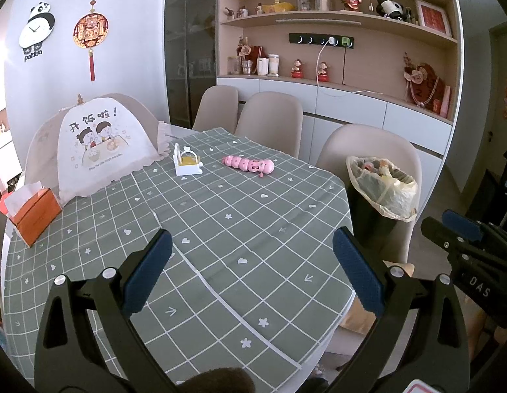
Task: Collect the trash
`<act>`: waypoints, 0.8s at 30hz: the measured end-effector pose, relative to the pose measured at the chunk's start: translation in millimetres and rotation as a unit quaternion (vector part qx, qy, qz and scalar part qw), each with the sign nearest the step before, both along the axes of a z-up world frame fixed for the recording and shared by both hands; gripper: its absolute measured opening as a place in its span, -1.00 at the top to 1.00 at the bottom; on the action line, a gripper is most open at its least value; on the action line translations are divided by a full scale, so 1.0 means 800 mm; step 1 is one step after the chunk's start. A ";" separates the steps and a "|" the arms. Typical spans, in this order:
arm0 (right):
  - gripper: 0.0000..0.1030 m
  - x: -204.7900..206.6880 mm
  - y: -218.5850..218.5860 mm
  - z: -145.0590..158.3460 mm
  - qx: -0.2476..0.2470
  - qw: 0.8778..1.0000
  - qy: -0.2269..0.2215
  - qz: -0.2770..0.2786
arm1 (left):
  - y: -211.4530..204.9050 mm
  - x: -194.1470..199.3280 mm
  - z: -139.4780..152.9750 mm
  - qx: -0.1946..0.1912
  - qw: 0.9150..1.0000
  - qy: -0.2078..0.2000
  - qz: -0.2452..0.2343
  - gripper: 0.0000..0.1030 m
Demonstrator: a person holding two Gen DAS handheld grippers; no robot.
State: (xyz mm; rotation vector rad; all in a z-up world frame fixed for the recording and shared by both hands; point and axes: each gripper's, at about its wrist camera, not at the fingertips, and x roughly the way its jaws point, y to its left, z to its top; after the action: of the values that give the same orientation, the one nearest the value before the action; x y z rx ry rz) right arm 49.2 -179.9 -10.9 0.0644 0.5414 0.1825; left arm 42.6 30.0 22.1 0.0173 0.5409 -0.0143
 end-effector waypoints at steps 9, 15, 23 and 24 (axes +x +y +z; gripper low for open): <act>0.11 0.001 -0.001 0.000 0.000 1.000 0.000 0.001 | -0.001 0.000 -0.002 0.001 1.000 -0.001 -0.002 -0.83; 0.11 0.001 0.001 -0.001 -0.001 1.000 0.002 0.001 | 0.000 0.001 -0.003 0.000 1.000 0.000 -0.002 -0.83; 0.11 0.003 0.002 -0.003 -0.002 1.000 0.003 -0.004 | 0.009 0.007 -0.006 -0.003 1.000 0.006 -0.004 -0.83; 0.11 0.004 0.002 -0.004 -0.004 1.000 0.004 -0.004 | 0.010 0.009 -0.007 -0.004 1.000 0.008 -0.003 -0.83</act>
State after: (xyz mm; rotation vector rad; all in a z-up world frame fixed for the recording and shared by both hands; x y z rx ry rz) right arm 52.6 -178.1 -13.9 0.0595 0.5493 0.1731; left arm 49.9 38.3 16.5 0.0112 0.5564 -0.0220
